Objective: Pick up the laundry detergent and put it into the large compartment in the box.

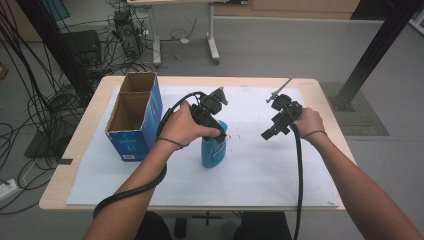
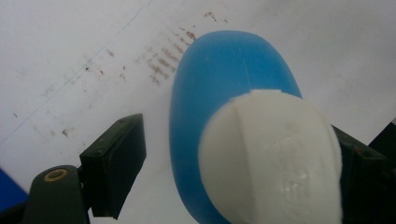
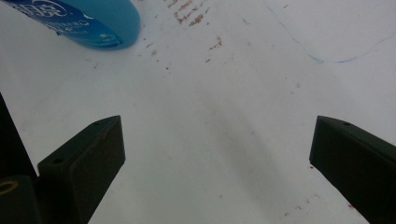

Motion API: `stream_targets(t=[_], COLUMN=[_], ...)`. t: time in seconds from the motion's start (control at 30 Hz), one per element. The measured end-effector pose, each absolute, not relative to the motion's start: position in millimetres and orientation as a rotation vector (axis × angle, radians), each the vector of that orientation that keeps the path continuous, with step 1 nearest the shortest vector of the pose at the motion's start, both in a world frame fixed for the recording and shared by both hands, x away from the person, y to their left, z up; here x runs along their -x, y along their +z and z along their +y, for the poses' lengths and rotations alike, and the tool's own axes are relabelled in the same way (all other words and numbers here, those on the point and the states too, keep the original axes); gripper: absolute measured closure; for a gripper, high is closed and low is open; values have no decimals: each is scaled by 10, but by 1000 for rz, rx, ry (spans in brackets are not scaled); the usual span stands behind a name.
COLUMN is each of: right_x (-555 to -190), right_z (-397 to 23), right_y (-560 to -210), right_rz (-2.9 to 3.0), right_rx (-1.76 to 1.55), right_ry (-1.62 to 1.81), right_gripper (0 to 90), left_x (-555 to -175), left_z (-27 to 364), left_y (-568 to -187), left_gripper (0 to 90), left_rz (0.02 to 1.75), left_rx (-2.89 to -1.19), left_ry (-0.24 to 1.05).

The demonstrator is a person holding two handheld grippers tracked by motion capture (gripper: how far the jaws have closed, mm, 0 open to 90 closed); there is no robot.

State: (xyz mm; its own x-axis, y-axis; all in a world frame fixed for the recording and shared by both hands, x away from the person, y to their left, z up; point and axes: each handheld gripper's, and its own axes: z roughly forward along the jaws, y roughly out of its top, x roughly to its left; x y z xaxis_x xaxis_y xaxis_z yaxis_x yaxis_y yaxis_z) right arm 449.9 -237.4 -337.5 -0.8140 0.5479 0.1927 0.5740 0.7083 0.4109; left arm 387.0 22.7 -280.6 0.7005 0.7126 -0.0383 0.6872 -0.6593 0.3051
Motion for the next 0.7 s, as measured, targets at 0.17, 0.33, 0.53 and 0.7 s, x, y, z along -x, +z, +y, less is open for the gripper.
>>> stream_targets(t=[0.17,0.33,0.53,0.7], right_x=[-4499,-4502,-4499,-4499], right_z=[-2369,-2369,-2366,-2374], right_y=[-3377,-3381,-3380,-3379], right_rz=[-2850,-2851,-2851,-2850], right_rx=[936,933,932,934], right_ry=[-717,-712,-713,-718], right_gripper=[31,31,31,31], left_x=[-3870,-3868,-3864,-3863], left_z=[226,216,205,202], left_y=[-2805,-2812,-2802,-2795], left_gripper=[247,273,338,370], left_rz=[1094,1092,1080,1078], left_rx=[-2621,-2628,-2631,-2634], left_ry=[114,112,103,92])
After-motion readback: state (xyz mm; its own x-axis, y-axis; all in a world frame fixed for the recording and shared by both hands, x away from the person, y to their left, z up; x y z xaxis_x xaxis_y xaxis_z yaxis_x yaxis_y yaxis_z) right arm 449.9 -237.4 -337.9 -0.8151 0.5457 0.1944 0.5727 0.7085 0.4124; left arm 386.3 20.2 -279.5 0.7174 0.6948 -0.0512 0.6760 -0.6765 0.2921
